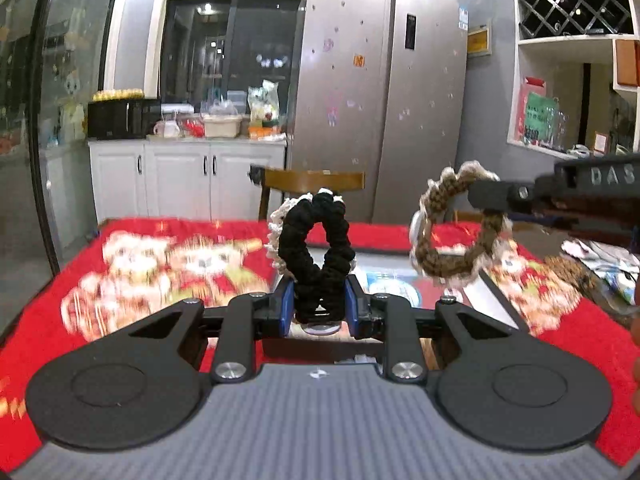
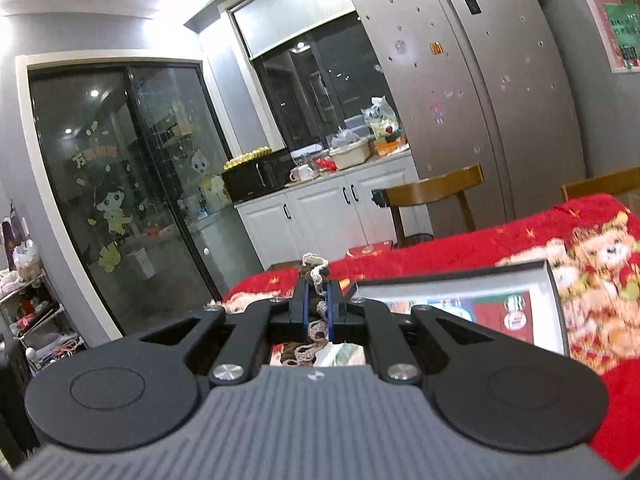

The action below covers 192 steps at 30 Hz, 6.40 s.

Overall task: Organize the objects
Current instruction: 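Lift both held scrunchies and carry them over the open black box, then open the left tool over the box while the right tool releases its scrunchie, then move the left tool to the paper packet while the right tool approaches the fuzzy pom-pom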

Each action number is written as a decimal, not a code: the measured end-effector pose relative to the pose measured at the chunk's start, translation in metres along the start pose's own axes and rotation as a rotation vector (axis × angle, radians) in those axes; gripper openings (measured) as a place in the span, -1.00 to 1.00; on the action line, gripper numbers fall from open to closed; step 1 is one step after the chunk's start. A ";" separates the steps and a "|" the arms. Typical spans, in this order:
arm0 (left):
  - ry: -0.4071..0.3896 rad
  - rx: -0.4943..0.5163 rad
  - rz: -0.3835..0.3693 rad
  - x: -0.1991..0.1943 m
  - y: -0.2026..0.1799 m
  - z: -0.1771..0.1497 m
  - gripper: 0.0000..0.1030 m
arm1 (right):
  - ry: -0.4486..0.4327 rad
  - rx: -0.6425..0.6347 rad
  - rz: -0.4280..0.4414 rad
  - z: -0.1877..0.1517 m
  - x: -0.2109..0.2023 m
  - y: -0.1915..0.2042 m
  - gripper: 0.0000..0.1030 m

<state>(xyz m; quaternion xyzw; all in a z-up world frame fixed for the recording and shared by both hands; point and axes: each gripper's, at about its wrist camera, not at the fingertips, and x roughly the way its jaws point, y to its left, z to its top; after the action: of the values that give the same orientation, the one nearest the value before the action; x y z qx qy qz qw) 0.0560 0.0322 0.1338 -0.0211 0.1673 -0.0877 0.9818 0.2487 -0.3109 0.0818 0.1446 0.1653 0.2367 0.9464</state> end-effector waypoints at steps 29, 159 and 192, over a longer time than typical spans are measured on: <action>0.232 0.011 -0.012 0.179 0.009 -0.020 -0.41 | 0.096 0.093 -0.093 -0.015 0.104 -0.063 -0.81; 0.273 -0.069 -0.004 0.032 0.016 -0.115 0.70 | 0.158 -0.018 -0.203 -0.145 0.000 -0.043 0.49; 0.357 0.026 0.067 0.070 -0.002 -0.115 1.00 | 0.269 0.024 -0.164 -0.144 0.032 -0.062 0.13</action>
<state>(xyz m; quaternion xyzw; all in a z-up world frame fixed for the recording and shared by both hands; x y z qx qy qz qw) 0.0821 0.0166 0.0027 0.0130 0.3386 -0.0593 0.9390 0.2454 -0.3189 -0.0776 0.1086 0.3048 0.1738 0.9301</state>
